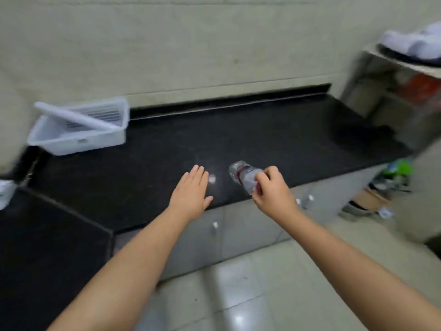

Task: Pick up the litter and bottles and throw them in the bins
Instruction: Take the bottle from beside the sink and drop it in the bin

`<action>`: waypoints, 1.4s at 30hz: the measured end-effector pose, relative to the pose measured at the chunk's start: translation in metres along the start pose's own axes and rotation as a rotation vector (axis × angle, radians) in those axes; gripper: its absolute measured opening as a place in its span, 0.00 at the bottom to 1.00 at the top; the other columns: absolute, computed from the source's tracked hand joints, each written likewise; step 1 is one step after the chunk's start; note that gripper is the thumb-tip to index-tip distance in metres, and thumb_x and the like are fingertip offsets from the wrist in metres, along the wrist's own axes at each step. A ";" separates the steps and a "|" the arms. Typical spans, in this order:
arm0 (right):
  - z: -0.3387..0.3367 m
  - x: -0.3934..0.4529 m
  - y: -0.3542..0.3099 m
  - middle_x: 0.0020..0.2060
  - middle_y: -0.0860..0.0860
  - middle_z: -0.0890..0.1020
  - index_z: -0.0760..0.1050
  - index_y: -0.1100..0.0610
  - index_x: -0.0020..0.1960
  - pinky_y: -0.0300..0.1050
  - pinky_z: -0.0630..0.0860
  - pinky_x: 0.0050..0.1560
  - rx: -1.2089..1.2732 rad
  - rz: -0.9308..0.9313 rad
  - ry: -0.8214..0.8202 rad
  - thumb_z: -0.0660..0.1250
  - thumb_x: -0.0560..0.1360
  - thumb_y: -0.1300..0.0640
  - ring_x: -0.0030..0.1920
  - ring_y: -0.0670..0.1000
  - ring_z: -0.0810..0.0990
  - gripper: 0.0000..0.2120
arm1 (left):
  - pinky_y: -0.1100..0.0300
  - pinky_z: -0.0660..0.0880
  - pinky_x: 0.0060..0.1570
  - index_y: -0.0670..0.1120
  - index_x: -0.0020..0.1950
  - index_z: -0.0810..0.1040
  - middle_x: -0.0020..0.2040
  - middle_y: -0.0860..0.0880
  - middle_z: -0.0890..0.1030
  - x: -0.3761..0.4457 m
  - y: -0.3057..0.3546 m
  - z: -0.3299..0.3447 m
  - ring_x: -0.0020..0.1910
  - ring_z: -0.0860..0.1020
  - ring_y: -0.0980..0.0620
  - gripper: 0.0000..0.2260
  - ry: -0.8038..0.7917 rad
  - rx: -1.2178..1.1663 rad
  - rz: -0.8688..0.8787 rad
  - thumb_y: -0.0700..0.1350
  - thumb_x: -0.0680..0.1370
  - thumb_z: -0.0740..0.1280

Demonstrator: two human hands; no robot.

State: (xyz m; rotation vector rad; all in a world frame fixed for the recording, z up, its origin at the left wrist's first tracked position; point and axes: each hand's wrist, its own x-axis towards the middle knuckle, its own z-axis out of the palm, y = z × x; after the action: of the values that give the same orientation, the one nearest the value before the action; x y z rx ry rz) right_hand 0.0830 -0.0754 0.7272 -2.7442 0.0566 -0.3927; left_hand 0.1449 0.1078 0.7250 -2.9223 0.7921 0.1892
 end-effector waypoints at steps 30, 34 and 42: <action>-0.263 -0.615 0.703 0.33 0.62 0.76 0.76 0.70 0.42 0.44 0.70 0.50 0.037 2.121 0.469 0.64 0.75 0.65 0.49 0.62 0.79 0.07 | 0.54 0.47 0.77 0.39 0.77 0.46 0.79 0.43 0.48 0.082 1.140 0.086 0.78 0.47 0.47 0.29 -0.197 0.401 1.522 0.50 0.83 0.54; -0.223 -0.641 0.783 0.50 0.67 0.75 0.74 0.70 0.50 0.46 0.67 0.55 0.257 2.319 0.468 0.61 0.76 0.67 0.53 0.60 0.75 0.06 | 0.54 0.48 0.77 0.39 0.77 0.47 0.79 0.43 0.49 0.087 1.233 0.152 0.78 0.47 0.46 0.28 -0.304 0.498 1.635 0.50 0.83 0.54; -0.062 -0.705 0.916 0.56 0.65 0.74 0.71 0.68 0.56 0.53 0.73 0.57 0.492 2.493 0.410 0.64 0.74 0.63 0.54 0.62 0.75 0.13 | 0.54 0.45 0.77 0.39 0.77 0.42 0.79 0.42 0.43 0.091 1.310 0.377 0.78 0.43 0.46 0.31 -0.556 0.663 1.689 0.51 0.83 0.55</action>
State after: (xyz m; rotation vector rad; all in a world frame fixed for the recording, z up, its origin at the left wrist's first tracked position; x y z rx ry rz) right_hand -0.6008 -0.8877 0.2646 -0.5133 2.3574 -0.0537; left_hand -0.4779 -1.0103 0.2466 -0.8974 2.2393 0.6049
